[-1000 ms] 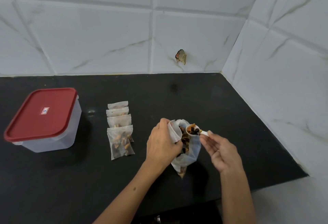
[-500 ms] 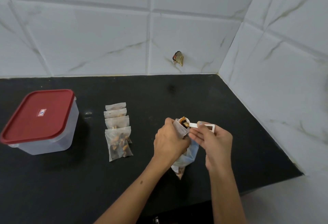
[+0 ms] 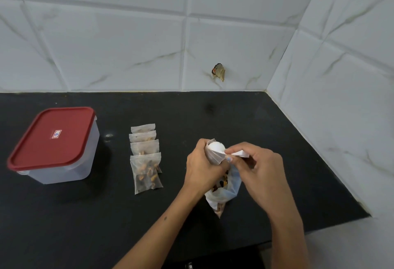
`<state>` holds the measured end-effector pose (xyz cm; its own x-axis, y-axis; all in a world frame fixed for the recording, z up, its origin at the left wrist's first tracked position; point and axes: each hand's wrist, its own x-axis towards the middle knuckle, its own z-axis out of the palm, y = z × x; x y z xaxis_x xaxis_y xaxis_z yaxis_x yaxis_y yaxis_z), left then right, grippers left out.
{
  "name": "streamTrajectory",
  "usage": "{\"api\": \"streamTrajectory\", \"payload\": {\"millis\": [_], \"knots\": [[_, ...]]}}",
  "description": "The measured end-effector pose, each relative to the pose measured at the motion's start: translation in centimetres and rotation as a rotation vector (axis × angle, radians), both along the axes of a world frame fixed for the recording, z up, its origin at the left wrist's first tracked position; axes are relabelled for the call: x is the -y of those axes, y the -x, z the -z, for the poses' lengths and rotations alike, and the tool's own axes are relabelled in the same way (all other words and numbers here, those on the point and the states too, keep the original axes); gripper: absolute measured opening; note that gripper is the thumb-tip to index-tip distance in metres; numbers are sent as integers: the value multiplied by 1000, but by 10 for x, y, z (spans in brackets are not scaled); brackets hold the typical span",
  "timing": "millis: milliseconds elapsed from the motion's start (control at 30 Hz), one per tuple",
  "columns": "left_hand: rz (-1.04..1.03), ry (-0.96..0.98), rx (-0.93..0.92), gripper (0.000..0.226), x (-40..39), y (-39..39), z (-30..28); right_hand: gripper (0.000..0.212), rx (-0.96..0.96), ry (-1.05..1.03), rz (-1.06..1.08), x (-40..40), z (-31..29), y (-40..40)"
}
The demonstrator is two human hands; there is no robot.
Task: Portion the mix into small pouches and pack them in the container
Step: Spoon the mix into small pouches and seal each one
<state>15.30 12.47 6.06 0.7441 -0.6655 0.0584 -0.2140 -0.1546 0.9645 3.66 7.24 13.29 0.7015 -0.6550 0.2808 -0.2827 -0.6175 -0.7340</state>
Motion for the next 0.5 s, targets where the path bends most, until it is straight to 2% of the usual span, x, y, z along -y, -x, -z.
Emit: {"api": "streamTrajectory", "payload": {"millis": [100,233,500], "knots": [[-13,54,22,46,-1,-2,-1,30,53,-1,-22,-1,-2,-1],[-7,120,23,42,-2,0,-4,18,63,-80,-58,2,0,0],[-6,136,18,40,0,1,-4,19,84,-87,-43,4,0,-3]]}}
